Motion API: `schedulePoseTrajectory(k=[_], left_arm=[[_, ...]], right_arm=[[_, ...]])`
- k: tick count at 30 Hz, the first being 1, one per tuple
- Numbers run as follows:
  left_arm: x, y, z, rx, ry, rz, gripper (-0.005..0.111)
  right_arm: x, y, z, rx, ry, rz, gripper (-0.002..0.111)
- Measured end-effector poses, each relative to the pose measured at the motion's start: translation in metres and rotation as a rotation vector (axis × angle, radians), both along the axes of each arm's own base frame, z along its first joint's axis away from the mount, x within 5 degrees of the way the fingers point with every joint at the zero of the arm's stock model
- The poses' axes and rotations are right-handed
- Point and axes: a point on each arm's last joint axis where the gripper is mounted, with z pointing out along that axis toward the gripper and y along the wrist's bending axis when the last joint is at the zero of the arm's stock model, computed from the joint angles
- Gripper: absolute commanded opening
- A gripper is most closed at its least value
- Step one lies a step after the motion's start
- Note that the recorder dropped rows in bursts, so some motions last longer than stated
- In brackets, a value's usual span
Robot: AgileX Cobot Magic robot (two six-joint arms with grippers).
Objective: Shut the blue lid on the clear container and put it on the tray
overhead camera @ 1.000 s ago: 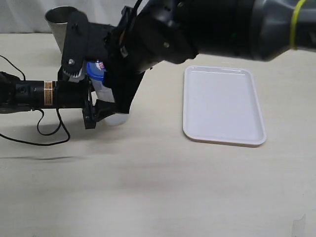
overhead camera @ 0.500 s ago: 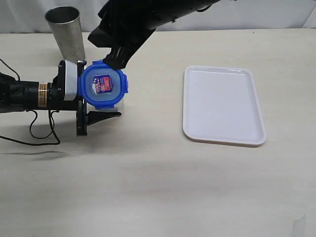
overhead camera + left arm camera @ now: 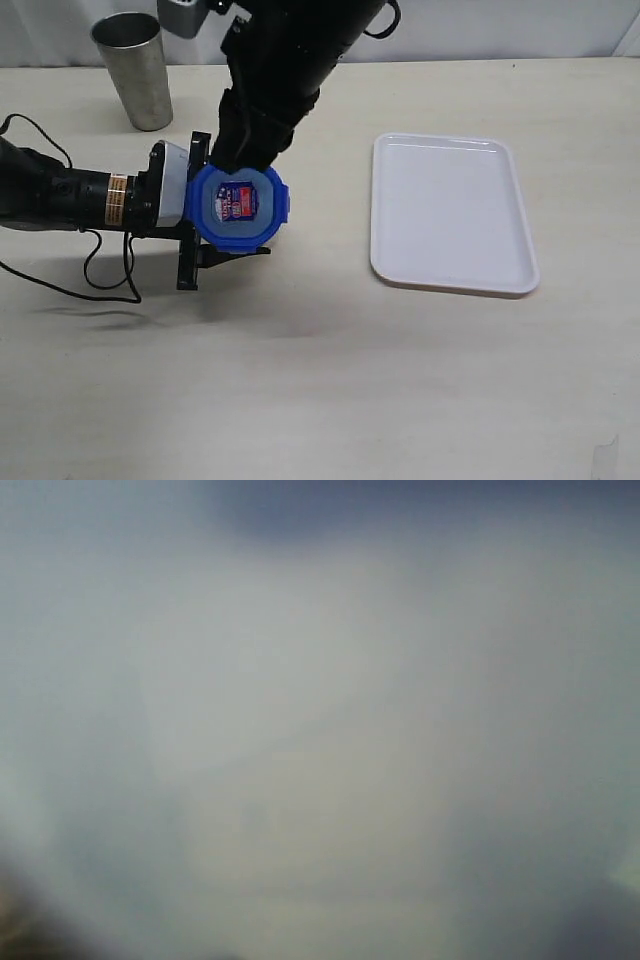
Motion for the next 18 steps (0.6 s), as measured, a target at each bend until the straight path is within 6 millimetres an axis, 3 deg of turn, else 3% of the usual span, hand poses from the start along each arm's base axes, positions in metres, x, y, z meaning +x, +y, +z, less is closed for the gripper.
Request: schedulePoseTrajectory(k=[6, 18], left_arm=[[0.0, 0.0, 0.0, 0.0, 0.0, 0.0, 0.0], [0.001, 0.0, 0.0, 0.0, 0.0, 0.006, 0.0]], right_arm=[[0.003, 0.001, -0.018, -0.099, 0.033, 0.036, 0.041], [0.013, 0.004, -0.02, -0.085, -0.061, 0.025, 0.041]])
